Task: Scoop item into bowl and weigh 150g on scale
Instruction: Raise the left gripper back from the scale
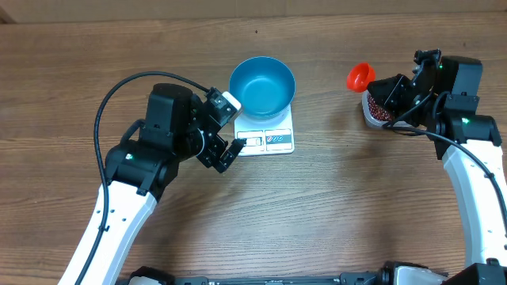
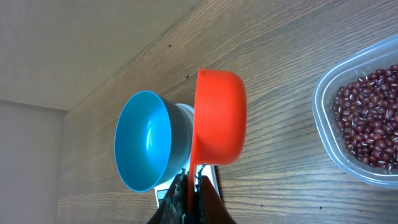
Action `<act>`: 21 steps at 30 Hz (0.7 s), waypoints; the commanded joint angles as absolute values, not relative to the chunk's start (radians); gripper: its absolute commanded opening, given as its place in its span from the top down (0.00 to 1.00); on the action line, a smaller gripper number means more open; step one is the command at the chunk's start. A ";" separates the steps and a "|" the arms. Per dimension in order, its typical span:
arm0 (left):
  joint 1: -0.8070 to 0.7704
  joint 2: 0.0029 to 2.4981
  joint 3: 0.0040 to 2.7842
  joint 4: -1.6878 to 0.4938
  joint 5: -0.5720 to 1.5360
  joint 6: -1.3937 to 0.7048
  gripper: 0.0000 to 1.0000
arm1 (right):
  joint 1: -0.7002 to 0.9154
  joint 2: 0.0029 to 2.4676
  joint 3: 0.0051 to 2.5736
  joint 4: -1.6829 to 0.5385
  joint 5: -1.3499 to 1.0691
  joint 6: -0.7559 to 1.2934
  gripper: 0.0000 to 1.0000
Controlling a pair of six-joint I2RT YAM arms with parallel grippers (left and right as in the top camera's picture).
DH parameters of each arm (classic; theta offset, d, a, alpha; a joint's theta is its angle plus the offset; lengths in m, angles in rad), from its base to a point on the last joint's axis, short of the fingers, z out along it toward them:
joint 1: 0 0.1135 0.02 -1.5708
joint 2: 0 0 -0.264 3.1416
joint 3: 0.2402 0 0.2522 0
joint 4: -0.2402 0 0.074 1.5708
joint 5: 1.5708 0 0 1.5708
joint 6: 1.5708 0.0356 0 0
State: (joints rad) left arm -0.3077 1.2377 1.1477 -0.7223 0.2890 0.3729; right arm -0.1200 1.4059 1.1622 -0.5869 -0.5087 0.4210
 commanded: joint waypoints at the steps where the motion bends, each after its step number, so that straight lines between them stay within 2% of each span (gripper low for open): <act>1: -0.261 1.234 1.151 -0.709 0.332 0.401 0.00 | -0.125 1.403 1.187 -0.582 -0.506 0.414 0.96; 4: -0.229 1.234 1.151 -0.723 0.416 0.467 0.00 | -0.125 1.403 1.187 -0.582 -0.506 0.414 0.96; 11: -0.204 1.235 1.151 -0.735 0.419 0.521 0.00 | -0.125 1.403 1.187 -0.582 -0.506 0.413 0.96; 21: -0.203 1.261 1.151 -0.722 0.414 0.461 0.01 | -0.125 1.403 1.187 -0.583 -0.506 0.410 0.96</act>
State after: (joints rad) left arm -0.2131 1.2407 1.1477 -0.7258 0.3935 0.4870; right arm -0.1200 1.4059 1.1622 -0.5869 -0.5087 0.4175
